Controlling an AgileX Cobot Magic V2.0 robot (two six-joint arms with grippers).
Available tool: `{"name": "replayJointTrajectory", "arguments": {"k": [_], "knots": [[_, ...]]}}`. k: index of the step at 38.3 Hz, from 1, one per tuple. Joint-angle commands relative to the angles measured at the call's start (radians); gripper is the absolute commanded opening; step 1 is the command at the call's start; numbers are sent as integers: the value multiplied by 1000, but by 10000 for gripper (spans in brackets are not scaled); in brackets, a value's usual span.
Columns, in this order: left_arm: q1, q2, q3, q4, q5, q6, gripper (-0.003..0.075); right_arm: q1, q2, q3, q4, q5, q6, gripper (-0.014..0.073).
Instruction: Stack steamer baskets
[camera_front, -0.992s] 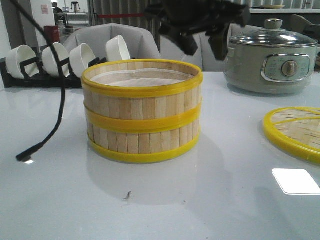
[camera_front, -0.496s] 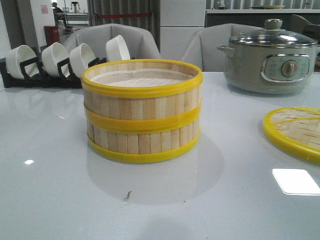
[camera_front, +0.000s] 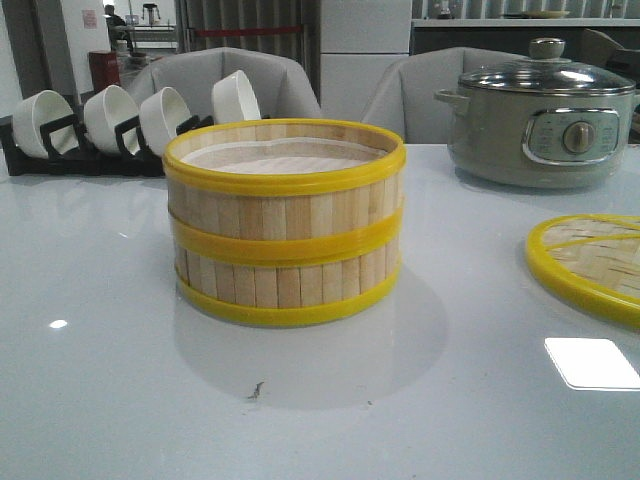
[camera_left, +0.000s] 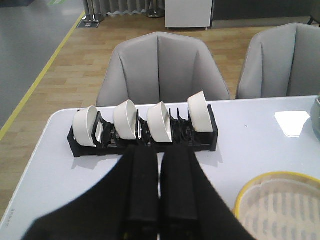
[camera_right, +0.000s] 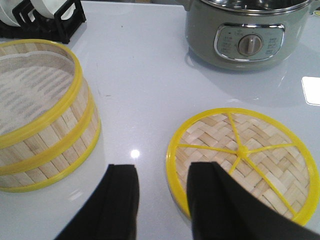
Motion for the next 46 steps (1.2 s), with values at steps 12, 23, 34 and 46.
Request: {"name": "replayJointTrajectory", "arguments": {"k": [12,23,34,46], "knots": [[2,-510,703,3,-345,-35,88,-3,-3,-35,-12,-79,-8,360],[2,-652,877,3,-390,-35,87,-3,-3,-35,-12,-79,-8,360],[2,-650,886,3,-386,-35,87,-3,-3,-35,-12,-80,-8,360],[2,-650,886,3,-386,-35,87,-3,-3,-35,-12,-82,-8,360]]}}
